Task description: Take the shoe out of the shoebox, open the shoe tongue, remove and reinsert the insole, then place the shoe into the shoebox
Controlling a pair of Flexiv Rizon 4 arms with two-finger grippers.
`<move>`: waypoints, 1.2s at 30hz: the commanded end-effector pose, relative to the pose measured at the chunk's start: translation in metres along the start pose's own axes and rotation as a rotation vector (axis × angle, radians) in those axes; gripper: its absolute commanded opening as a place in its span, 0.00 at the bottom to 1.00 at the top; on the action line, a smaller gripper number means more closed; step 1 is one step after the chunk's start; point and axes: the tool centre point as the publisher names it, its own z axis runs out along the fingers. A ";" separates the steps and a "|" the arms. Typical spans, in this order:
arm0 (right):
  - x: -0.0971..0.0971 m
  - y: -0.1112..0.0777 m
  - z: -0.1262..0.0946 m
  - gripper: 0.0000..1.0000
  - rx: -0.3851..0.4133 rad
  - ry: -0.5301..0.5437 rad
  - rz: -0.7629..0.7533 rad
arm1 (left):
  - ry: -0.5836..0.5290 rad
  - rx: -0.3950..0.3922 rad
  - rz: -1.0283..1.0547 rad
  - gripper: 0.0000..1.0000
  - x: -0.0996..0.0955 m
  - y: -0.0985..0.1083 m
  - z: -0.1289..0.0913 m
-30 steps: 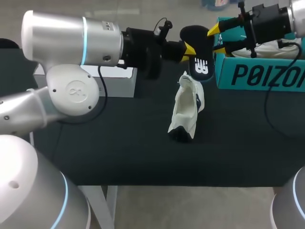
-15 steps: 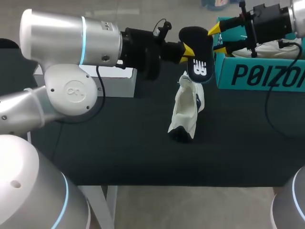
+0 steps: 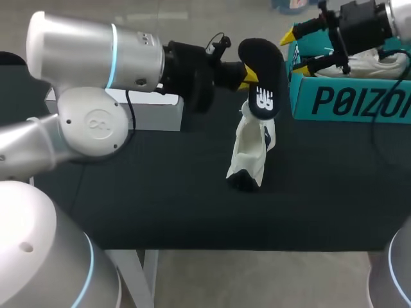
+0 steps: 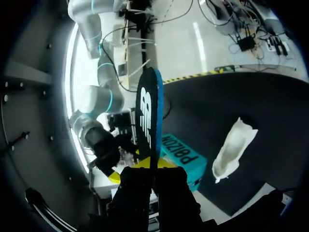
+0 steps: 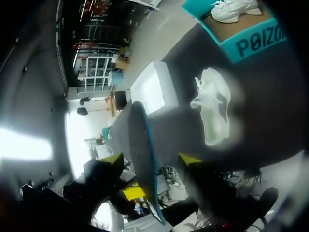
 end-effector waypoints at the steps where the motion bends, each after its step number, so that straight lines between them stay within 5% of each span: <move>1: 0.026 -0.009 -0.025 1.00 -0.152 -0.541 0.022 | 0.018 0.001 0.003 0.00 0.002 0.000 -0.006; 4: 0.034 -0.014 -0.022 1.00 -0.154 -0.757 0.046 | 0.019 0.001 0.004 0.00 0.003 0.000 -0.002; 10: 0.049 -0.028 -0.002 1.00 -0.143 -0.952 -0.038 | 0.030 0.009 0.033 0.00 0.005 0.003 0.008; 17: 0.049 -0.035 -0.006 1.00 -0.137 -0.934 -0.246 | -0.044 -0.004 -0.060 0.00 -0.004 0.008 0.003; 24: 0.045 -0.032 -0.019 1.00 -0.145 -1.038 -0.322 | 0.019 0.005 -0.006 0.00 0.008 0.006 -0.006; 36: 0.047 -0.037 -0.005 1.00 -0.001 -1.047 -0.259 | 0.031 -0.004 0.069 0.00 0.016 0.003 0.001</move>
